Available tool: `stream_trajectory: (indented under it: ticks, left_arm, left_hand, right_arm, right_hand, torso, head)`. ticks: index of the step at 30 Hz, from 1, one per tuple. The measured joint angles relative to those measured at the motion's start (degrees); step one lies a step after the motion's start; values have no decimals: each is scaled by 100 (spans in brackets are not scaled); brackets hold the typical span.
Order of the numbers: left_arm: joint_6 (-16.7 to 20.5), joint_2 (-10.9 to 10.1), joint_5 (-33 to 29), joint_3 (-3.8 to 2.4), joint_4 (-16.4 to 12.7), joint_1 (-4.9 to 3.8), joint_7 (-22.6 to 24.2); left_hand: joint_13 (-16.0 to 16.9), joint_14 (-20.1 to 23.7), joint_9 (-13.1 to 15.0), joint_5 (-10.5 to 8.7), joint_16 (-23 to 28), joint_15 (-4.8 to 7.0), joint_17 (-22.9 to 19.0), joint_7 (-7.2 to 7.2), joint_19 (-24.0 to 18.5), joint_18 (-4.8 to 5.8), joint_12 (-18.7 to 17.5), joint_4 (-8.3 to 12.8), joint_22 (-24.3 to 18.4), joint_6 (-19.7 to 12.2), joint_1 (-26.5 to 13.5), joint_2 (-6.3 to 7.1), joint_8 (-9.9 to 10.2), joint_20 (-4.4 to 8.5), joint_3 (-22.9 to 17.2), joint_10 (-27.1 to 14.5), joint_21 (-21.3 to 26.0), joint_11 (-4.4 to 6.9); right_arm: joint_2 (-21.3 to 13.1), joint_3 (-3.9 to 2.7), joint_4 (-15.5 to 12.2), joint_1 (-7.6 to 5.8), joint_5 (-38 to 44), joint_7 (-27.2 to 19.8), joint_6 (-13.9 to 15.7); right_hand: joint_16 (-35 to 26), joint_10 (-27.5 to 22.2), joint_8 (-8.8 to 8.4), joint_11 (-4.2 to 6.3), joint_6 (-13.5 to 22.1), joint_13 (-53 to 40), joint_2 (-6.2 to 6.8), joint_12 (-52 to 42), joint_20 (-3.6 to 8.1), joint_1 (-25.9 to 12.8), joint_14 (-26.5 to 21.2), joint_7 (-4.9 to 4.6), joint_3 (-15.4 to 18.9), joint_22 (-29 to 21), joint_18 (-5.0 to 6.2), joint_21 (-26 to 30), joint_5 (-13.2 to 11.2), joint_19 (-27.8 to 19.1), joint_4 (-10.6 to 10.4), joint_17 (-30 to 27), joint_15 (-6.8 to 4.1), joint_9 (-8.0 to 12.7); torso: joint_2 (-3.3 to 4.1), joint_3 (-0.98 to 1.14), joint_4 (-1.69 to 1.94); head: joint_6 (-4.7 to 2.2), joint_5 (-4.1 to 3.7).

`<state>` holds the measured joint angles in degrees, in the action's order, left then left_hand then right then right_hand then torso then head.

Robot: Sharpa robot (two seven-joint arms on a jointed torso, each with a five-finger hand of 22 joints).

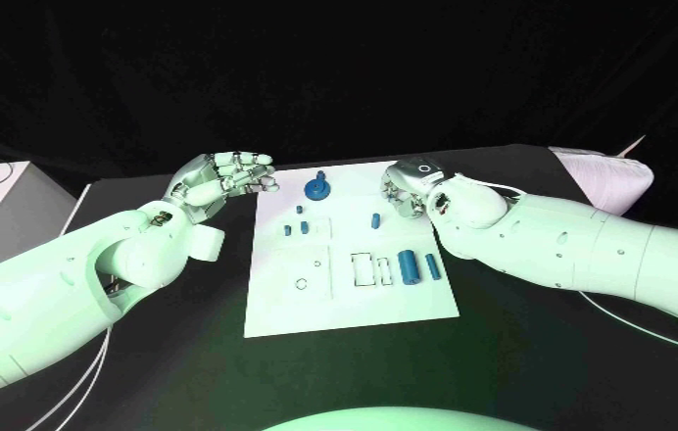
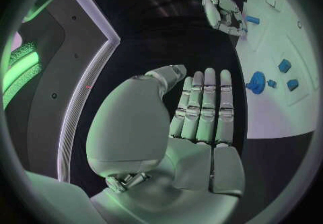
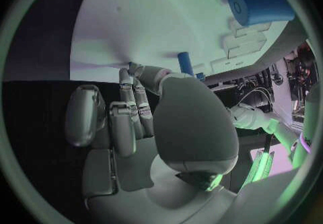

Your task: Assemble the parts on the task board

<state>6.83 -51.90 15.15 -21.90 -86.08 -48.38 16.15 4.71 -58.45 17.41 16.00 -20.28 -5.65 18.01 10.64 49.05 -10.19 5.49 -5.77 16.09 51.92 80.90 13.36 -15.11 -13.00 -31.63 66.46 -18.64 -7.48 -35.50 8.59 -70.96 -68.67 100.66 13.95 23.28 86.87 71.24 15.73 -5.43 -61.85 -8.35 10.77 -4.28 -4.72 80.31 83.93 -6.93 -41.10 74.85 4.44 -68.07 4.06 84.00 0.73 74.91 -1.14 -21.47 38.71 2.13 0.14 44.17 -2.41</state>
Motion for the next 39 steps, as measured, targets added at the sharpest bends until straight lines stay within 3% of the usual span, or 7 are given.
stream_trajectory:
  ticks: [11,20,25,31,35,39]
  left_arm:
    - [0,-2,0,0,16,0,-8]
    - [4,-5,0,-1,31,1,-13]
    - [12,0,-1,-1,31,1,-14]
    - [27,15,-15,-1,32,2,-8]
    - [39,24,-31,-1,34,2,-4]
    - [54,38,-44,-1,30,2,-1]
  left_hand:
    - [-6,0,-5,0,23,0,8,0,42,1,-35,0,-15,0,23,23,0,0,0,0,21,0]
    - [-6,0,-4,0,23,0,8,0,42,0,-35,0,-15,0,23,23,0,0,0,0,21,0]
    - [-6,-21,-11,0,48,-21,15,0,42,1,-35,0,-24,0,23,23,0,0,0,0,21,0]
    - [-5,-21,-11,0,47,-21,15,0,41,1,-35,0,-24,0,23,23,0,0,0,0,21,0]
    - [-5,-20,-11,0,47,-21,14,0,41,0,-35,0,-24,0,23,23,0,0,0,0,21,0]
    - [-5,-21,-10,0,47,-21,14,0,41,1,-35,0,-31,0,22,23,0,0,0,-22,44,-21]
  right_arm:
    - [-231,-59,-309,-31,-88,-49,423]
    - [-592,-101,-995,-97,-286,-114,629]
    - [-652,-108,-1397,-57,-463,-222,810]
    - [-585,-109,-1761,101,-683,-393,1068]
    - [-413,-107,-1816,218,-769,-498,1187]
    - [-200,-94,-1703,378,-820,-587,1267]
  right_hand:
    - [22,0,-1,0,0,-2,1,10,0,1,0,0,6,7,0,-13,-21,0,6,0,0,0]
    - [22,0,-2,0,-9,-7,2,22,35,1,0,11,6,6,0,-38,-22,-6,6,0,0,-6]
    - [22,0,-2,0,-31,-11,2,30,42,1,0,5,6,6,-1,-38,47,0,40,0,1,-8]
    - [22,0,-3,1,-39,-12,3,45,42,1,0,-3,-9,11,0,-37,72,0,55,0,1,-8]
    - [22,1,-8,1,-39,-17,3,52,41,0,0,-2,-9,11,-1,-37,72,0,55,0,1,-7]
    - [22,1,-13,1,-39,-54,4,66,41,0,0,-2,-9,10,-1,-37,72,0,55,0,1,-5]
  torso:
    - [-2,-4,-3]
    - [-5,-8,-15]
    - [-5,-2,-13]
    - [-12,-7,-5]
    - [-13,-9,-5]
    - [-9,-11,2]
  head:
    - [-12,9]
    - [-17,48]
    - [-15,134]
    - [-7,281]
    - [16,398]
    - [41,502]
